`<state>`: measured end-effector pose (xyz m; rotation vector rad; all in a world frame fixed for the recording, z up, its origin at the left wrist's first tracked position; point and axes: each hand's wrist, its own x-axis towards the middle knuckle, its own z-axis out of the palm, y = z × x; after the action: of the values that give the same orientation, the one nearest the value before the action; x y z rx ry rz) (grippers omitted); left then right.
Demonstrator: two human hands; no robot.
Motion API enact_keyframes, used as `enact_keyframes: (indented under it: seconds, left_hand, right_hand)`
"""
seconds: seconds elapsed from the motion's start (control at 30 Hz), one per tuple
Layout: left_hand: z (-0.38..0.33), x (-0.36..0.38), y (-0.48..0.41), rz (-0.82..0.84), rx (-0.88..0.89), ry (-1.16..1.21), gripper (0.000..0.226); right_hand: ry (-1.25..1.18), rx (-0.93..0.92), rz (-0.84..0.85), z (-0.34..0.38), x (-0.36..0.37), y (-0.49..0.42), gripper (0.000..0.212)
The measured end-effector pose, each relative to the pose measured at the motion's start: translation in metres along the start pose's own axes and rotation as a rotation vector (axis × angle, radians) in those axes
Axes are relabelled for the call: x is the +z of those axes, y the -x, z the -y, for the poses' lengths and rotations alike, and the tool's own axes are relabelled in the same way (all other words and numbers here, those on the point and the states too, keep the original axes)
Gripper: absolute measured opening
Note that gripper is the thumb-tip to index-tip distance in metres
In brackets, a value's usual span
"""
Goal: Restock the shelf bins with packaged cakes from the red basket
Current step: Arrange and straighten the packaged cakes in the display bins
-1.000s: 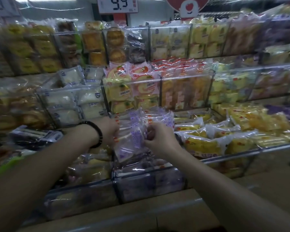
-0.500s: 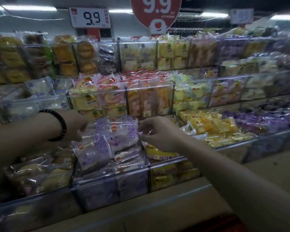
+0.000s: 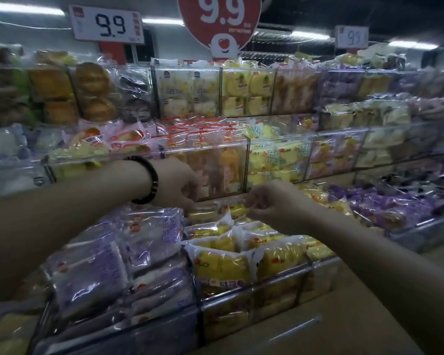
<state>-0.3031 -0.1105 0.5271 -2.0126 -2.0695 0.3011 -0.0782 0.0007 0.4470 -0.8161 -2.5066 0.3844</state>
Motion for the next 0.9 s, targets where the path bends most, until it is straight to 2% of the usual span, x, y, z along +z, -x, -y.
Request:
enact_keyframes:
  seconds: [0.23, 0.4, 0.5, 0.6, 0.67, 0.73, 0.9]
  left_hand:
    - [0.001, 0.043, -0.071, -0.005, -0.007, 0.112, 0.014]
    - [-0.008, 0.063, -0.110, 0.039, 0.016, 0.161, 0.022]
    - [-0.013, 0.072, -0.123, 0.096, 0.053, 0.190, 0.022]
    - [-0.014, 0.079, -0.134, 0.135, 0.092, 0.161, 0.020]
    - [-0.013, 0.087, -0.140, 0.162, 0.116, 0.129, 0.012]
    - [-0.013, 0.091, -0.144, 0.163, 0.136, 0.124, 0.002]
    - [-0.015, 0.093, -0.151, 0.193, 0.126, 0.061, 0.027]
  right_hand:
    - [0.109, 0.044, -0.021, -0.035, 0.009, -0.050, 0.017]
    - [0.289, -0.028, 0.072, -0.048, 0.025, -0.088, 0.024]
    - [0.314, -0.096, 0.191, -0.054, 0.035, -0.103, 0.028]
    - [0.274, -0.150, 0.335, -0.057, 0.038, -0.113, 0.021]
    - [0.256, -0.159, 0.420, -0.057, 0.040, -0.118, 0.014]
    - [0.244, -0.155, 0.474, -0.057, 0.044, -0.122, 0.017]
    - [0.313, -0.164, 0.634, -0.059, 0.047, -0.129, 0.024]
